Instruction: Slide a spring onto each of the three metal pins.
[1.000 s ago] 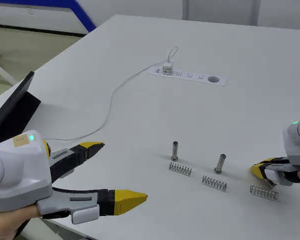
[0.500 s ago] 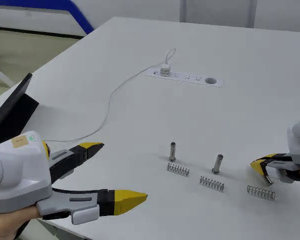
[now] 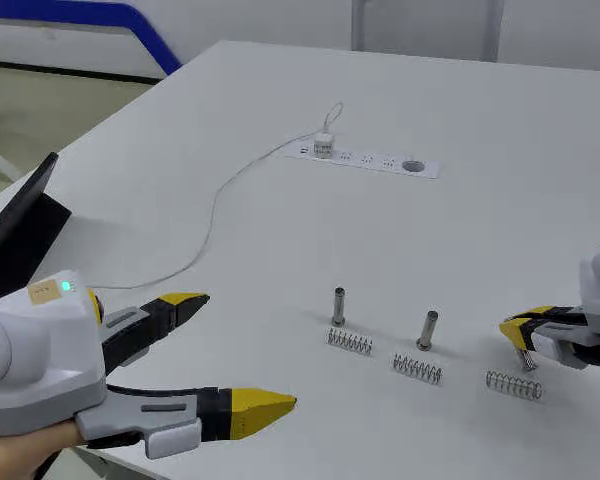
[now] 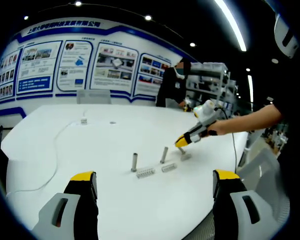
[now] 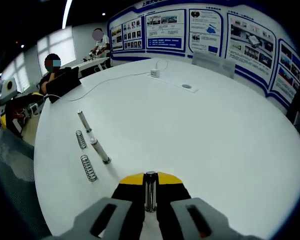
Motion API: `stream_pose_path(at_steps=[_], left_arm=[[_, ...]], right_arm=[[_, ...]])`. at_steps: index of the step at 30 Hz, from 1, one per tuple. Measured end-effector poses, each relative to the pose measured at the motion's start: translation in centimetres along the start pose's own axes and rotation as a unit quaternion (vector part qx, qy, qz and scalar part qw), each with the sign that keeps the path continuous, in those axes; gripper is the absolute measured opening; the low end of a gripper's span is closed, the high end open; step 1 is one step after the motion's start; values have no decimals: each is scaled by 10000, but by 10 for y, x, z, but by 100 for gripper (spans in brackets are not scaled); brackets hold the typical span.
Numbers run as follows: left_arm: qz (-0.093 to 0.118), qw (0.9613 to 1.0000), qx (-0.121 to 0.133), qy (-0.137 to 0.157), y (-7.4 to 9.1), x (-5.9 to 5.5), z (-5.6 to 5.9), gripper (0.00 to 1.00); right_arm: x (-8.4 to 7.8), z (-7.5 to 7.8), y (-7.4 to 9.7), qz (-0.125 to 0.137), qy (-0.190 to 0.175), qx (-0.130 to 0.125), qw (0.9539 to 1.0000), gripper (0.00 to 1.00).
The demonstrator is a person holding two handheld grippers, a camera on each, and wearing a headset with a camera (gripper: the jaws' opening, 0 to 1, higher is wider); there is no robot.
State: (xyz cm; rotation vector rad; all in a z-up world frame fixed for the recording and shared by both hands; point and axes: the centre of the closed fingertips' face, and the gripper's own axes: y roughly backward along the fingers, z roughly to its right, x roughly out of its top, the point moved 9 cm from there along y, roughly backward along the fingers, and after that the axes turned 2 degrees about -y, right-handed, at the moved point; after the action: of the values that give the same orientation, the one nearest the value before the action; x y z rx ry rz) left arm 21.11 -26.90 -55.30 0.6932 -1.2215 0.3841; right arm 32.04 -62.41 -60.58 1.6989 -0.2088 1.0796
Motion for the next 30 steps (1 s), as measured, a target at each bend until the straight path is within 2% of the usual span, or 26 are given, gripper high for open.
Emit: stream_pose_path(at_steps=[13, 25, 30], left_arm=[[23, 10000, -95, -1, -2, 2, 1, 98], [182, 9996, -190, 62, -3, 7, 2, 98], [116, 9996, -251, 82, -5, 5, 3, 98]], right_arm=[[-2, -1, 9, 189, -129, -82, 9997, 7], [-7, -4, 14, 408, -198, -126, 9989, 7], [-10, -6, 15, 537, -216, -135, 9982, 7]])
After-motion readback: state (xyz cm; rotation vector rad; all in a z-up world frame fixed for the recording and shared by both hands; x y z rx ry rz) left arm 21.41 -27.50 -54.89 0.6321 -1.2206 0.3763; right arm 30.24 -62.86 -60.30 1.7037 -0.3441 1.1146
